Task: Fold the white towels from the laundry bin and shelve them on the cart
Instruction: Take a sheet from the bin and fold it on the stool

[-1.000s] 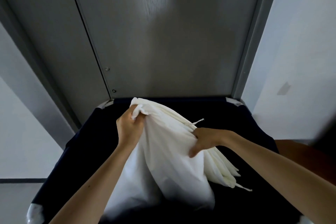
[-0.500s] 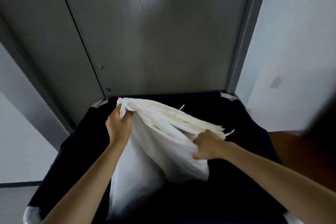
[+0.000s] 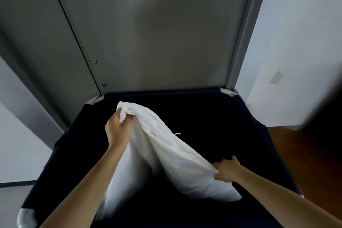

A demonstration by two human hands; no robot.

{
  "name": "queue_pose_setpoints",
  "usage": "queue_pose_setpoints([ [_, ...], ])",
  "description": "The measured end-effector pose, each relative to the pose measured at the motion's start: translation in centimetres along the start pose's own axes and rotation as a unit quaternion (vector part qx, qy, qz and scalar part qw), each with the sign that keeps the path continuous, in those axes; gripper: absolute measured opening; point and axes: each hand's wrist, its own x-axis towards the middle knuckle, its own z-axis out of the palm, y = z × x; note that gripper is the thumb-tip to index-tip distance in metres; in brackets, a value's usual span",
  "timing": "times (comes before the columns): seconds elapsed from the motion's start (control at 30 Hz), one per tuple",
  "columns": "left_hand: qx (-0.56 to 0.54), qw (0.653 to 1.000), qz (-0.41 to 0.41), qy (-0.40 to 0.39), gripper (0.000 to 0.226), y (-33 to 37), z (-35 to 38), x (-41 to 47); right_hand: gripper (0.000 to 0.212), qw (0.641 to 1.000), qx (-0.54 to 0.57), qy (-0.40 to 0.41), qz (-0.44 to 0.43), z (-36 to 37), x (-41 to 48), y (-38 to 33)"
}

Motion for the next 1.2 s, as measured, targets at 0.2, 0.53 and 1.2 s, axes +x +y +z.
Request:
queue_pose_setpoints([
  [0.2,0.015,0.996,0.035,-0.080,0.017,0.5,0.6,-0.6,0.076,0.973,0.204,0.017,-0.107,-3.0,0.2,-1.7],
  [0.53,0.028,0.980,0.111,-0.162,0.015,1.5,1.0,-2.9,0.050,0.812,0.482,0.269,-0.189,-10.5,-2.2,-6.9],
  [1.2,-0.128,0.975,0.120,-0.140,0.026,6.6,2.1,-4.0,0.073,0.930,0.208,0.303,0.004,-11.7,-3.6,-4.9],
])
